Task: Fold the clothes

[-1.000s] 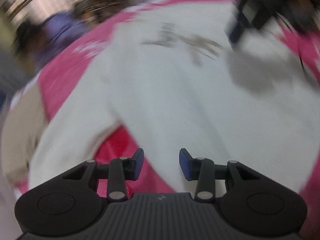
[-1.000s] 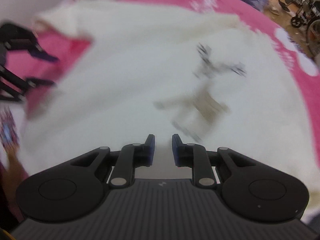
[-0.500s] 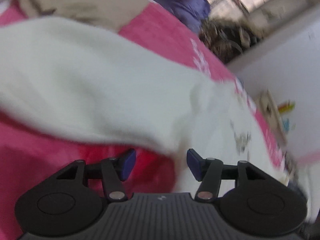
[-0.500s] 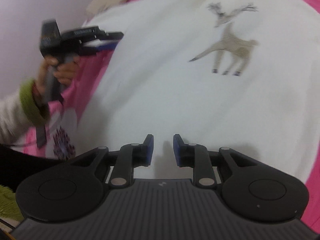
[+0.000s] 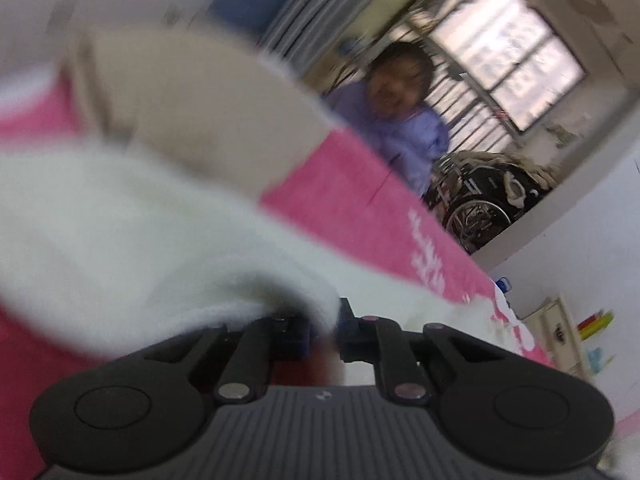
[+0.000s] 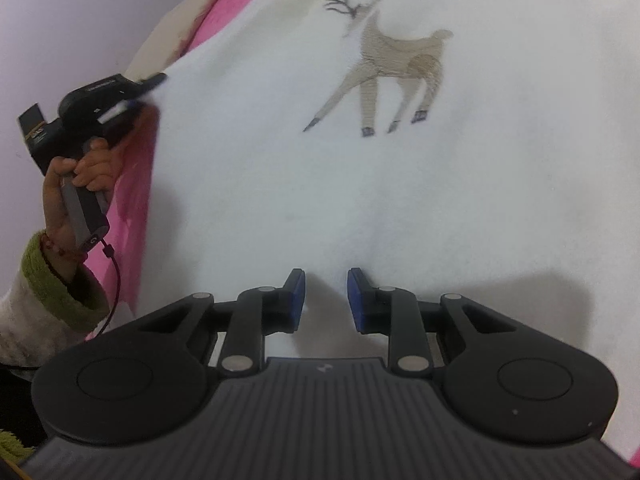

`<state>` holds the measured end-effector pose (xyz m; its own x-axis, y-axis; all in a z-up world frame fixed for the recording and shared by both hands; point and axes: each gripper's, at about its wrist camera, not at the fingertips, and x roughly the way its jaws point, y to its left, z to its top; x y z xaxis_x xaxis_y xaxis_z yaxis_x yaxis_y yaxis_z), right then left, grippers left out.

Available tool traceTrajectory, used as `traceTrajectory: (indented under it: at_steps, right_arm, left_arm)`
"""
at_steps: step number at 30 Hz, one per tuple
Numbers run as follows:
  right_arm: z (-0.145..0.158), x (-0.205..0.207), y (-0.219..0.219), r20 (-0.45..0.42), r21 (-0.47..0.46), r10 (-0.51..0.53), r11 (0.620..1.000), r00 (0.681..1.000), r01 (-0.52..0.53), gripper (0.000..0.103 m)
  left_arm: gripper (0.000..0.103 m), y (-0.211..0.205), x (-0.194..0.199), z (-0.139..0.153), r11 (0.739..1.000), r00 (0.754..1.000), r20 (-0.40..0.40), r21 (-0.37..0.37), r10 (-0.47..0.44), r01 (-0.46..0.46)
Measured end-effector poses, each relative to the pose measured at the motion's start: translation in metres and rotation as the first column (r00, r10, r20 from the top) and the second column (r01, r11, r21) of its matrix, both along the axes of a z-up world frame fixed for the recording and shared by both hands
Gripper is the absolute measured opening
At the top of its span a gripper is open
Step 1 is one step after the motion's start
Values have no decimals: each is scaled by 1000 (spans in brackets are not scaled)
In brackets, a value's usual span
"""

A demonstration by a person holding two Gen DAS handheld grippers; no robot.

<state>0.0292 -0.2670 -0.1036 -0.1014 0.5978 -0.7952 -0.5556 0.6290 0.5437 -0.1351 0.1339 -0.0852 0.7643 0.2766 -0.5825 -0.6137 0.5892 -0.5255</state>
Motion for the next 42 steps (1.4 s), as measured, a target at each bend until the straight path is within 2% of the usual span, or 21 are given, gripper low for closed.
traceTrajectory:
  at_steps: [1,7,11,13,16,19,20,23,24,25,27,29,31,32,35,36,38,39,40,41,42]
  right_arm:
    - [-2,1,0,-3,3,1,1000,1000,-1,22]
    - [2,-7,4,52,-23,64,998,997,-63,20]
    - [5,-10,7,82,-45,98,994,992,-95,20]
    - [6,-11,8,93,-53,115,992,989,-111,20]
    - [6,-10,10,100,-55,129,991,987,-124,20]
    - [7,-10,12,102,-64,142,989,985,-136,20]
    - [8,-11,15,107,-72,152,987,983,-145,21]
    - [11,-16,22,144,-103,203,976,969,-189,22]
    - [12,-18,25,158,-114,219,973,963,-202,22]
    - [13,-20,28,173,-124,236,968,956,-216,22]
    - [20,-23,34,218,-138,279,957,935,-253,23]
    - [31,-25,40,291,-135,315,948,903,-287,23]
    - [42,-19,48,386,-134,324,946,864,-295,23]
    - [45,-13,51,406,-131,315,949,858,-287,23]
    - [45,10,55,436,-121,271,963,858,-242,23]
    - [44,17,56,444,-119,257,966,858,-228,23]
    - [38,28,56,452,-125,241,970,859,-207,23]
    - [35,33,56,453,-127,233,972,860,-197,23]
    - [31,38,55,445,-128,224,974,867,-186,23]
    - [27,43,54,435,-128,213,976,875,-174,23]
    - [22,48,53,418,-126,200,979,886,-162,23]
  left_arm:
    - [13,-1,1,5,999,1000,-9,37,-1,2]
    - [14,-22,1,3,995,993,-112,94,26,-16]
    - [19,-30,-18,10,994,987,-163,108,-8,26]
    - [29,-34,-27,13,992,982,-188,114,-25,47]
    - [38,-41,-41,19,989,973,-226,121,-50,79]
    - [37,-47,-55,24,985,962,-264,128,-74,111]
    - [37,-48,-49,30,977,960,-262,156,-100,144]
    - [40,-50,-19,51,929,949,-245,263,-196,260]
    - [45,-51,-10,58,907,943,-242,299,-228,296]
    - [48,-52,0,65,883,935,-240,334,-260,331]
    - [52,-49,37,65,806,906,-277,423,-319,413]
    - [52,-42,80,53,739,859,-336,445,-385,506]
    - [52,-37,119,36,678,791,-411,417,-454,606]
    - [52,-37,134,29,654,756,-443,392,-482,647]
    - [53,-36,165,7,608,669,-493,307,-557,732]
    - [53,-38,172,1,599,656,-506,299,-561,743]
    - [51,-42,177,-8,573,653,-519,333,-551,749]
    - [39,-45,174,-8,573,663,-516,350,-542,741]
    - [15,-48,170,-8,577,676,-509,367,-532,730]
    - [8,-51,166,-8,581,690,-502,383,-521,718]
    - [7,-47,170,-6,599,716,-487,401,-500,693]
